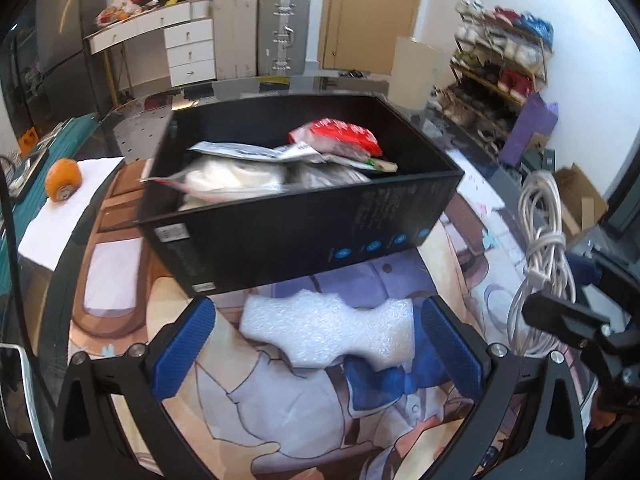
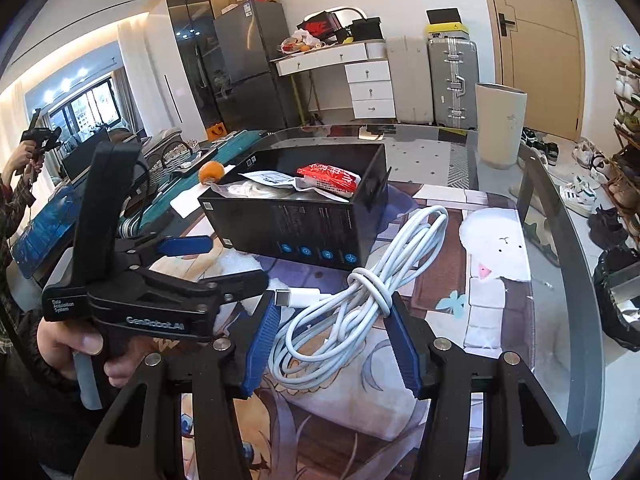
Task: Organize soft objects
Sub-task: 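Grasp the white foam piece with the left tool while the right tool grasps the white cable coil, then carry the foam piece and cable coil over the black box with both tools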
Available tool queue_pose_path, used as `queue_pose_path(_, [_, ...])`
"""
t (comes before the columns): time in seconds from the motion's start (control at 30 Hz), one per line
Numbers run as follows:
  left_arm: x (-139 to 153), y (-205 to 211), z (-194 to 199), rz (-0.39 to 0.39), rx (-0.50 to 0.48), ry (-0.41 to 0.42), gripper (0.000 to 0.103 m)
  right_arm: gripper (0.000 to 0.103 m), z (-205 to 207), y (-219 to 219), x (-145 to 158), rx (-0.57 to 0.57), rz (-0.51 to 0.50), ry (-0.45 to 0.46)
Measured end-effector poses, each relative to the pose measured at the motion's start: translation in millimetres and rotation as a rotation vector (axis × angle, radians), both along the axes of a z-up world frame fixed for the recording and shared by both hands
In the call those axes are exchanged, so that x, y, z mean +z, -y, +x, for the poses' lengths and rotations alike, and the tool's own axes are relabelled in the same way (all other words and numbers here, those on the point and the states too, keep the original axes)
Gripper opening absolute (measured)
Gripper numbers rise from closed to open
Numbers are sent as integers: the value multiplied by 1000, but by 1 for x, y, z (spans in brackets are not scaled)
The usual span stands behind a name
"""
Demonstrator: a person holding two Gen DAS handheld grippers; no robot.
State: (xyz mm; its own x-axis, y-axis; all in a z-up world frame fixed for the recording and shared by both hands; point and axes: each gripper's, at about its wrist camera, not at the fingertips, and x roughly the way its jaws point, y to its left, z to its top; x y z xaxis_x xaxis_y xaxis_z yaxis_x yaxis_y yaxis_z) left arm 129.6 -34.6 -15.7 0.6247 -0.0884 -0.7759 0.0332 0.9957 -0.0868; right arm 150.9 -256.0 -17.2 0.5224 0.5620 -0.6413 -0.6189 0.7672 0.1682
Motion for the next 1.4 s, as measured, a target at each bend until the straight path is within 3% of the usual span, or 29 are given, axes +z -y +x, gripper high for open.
queue_pose_path(0.27, [-13, 13, -3, 83, -52, -44, 102, 54, 3, 2, -3, -6, -1, -12])
queue_pose_path(0.33, [-16, 14, -6, 107, -41, -36, 91, 54, 3, 2, -4, -5, -1, -14])
queue_pose_path(0.57, [-4, 7, -28, 105, -51, 33, 89, 54, 2, -2, -2, 2, -3, -7])
queue_pose_path(0.9, [39, -25, -52, 60, -16, 153, 89, 54, -11, -25, 5, 42, 9, 37])
queue_pose_path(1.4, [73, -49, -30, 15, 3, 230, 89, 54, 15, -56, 37, 82, 9, 75])
